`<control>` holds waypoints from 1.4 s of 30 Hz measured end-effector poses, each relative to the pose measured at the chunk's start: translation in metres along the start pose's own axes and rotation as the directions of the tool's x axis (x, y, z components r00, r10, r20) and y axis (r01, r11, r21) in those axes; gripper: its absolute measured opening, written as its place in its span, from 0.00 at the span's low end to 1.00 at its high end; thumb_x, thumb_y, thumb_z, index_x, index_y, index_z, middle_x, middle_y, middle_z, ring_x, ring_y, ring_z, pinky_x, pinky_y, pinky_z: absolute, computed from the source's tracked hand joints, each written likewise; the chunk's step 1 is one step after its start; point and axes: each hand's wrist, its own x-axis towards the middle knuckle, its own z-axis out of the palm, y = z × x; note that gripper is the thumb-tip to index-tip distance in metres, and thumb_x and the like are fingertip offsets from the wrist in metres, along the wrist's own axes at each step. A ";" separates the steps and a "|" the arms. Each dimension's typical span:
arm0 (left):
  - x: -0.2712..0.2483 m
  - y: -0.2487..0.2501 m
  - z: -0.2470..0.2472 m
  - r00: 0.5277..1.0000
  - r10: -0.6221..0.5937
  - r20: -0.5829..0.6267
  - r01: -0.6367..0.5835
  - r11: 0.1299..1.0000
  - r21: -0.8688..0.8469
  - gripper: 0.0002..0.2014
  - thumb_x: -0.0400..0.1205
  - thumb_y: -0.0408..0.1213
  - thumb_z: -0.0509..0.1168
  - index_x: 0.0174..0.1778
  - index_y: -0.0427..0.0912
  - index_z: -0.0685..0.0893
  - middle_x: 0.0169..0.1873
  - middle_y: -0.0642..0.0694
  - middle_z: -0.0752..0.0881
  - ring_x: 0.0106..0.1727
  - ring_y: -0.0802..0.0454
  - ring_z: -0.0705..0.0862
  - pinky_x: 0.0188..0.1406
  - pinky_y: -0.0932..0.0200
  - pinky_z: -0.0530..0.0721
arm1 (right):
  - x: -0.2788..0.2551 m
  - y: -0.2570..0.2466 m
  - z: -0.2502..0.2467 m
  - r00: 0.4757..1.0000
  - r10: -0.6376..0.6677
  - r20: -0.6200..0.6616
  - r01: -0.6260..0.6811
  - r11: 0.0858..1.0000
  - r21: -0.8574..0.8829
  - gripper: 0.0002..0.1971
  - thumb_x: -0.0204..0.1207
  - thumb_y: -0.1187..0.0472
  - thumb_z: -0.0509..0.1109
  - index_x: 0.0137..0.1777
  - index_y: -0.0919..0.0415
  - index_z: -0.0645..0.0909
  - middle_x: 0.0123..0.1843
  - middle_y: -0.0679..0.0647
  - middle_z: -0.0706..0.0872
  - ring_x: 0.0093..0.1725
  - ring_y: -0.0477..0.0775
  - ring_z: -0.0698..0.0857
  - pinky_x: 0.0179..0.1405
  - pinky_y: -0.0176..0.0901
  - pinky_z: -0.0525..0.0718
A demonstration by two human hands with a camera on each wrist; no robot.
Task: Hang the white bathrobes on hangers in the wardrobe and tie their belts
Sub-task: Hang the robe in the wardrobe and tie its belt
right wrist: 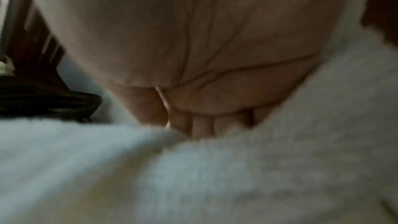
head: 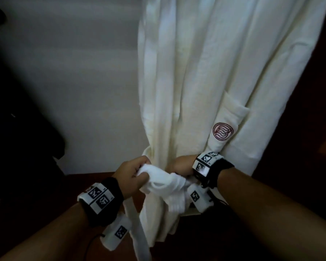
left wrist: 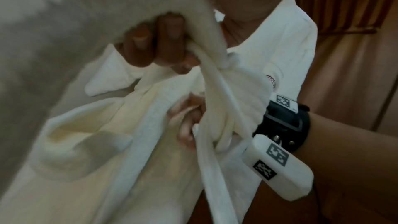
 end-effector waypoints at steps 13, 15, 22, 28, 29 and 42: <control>0.066 0.011 -0.005 0.988 -0.012 0.155 0.078 0.900 -0.430 0.22 0.64 0.51 0.62 0.38 0.33 0.79 0.27 0.39 0.80 0.27 0.50 0.77 0.29 0.61 0.74 | -0.063 0.028 0.040 0.898 0.310 -0.311 -0.193 0.914 0.356 0.12 0.74 0.47 0.71 0.45 0.56 0.87 0.43 0.51 0.90 0.42 0.45 0.86 0.47 0.38 0.82; 0.076 0.015 -0.004 0.976 0.036 0.214 0.062 0.897 -0.437 0.27 0.64 0.51 0.61 0.42 0.27 0.80 0.35 0.33 0.81 0.35 0.47 0.78 0.37 0.54 0.75 | -0.043 0.018 0.060 0.853 0.344 -0.394 -0.074 0.825 0.561 0.29 0.67 0.37 0.75 0.64 0.51 0.81 0.57 0.46 0.86 0.57 0.44 0.84 0.60 0.43 0.82; 0.100 0.013 -0.026 0.907 0.149 0.395 0.025 0.915 -0.403 0.23 0.64 0.55 0.58 0.48 0.46 0.81 0.43 0.47 0.85 0.43 0.60 0.82 0.47 0.60 0.79 | 0.003 0.001 0.050 0.483 0.626 -0.613 0.447 0.425 0.787 0.20 0.77 0.64 0.73 0.67 0.54 0.76 0.63 0.47 0.85 0.64 0.43 0.83 0.63 0.39 0.81; 0.119 0.003 -0.029 0.869 0.094 0.486 0.142 0.894 -0.426 0.26 0.62 0.51 0.63 0.59 0.53 0.78 0.55 0.38 0.82 0.48 0.48 0.81 0.41 0.66 0.80 | 0.014 -0.011 0.031 0.447 0.661 -0.603 0.359 0.485 0.797 0.18 0.82 0.63 0.66 0.71 0.57 0.73 0.68 0.55 0.82 0.66 0.53 0.82 0.70 0.52 0.79; 0.122 0.005 -0.029 0.878 0.073 0.474 0.150 0.896 -0.417 0.27 0.65 0.48 0.62 0.62 0.50 0.78 0.54 0.36 0.82 0.46 0.46 0.80 0.37 0.65 0.79 | 0.013 -0.013 0.030 0.445 0.646 -0.620 0.377 0.493 0.784 0.19 0.83 0.63 0.65 0.73 0.58 0.73 0.70 0.54 0.81 0.69 0.52 0.80 0.73 0.49 0.76; 0.190 -0.138 -0.104 0.917 -0.067 0.393 -0.156 0.847 0.509 0.22 0.85 0.50 0.58 0.69 0.42 0.66 0.53 0.44 0.82 0.50 0.45 0.82 0.44 0.59 0.74 | -0.097 0.049 0.094 0.289 0.884 -0.367 -0.764 0.444 0.468 0.34 0.84 0.37 0.36 0.65 0.55 0.79 0.66 0.52 0.83 0.66 0.52 0.81 0.65 0.40 0.74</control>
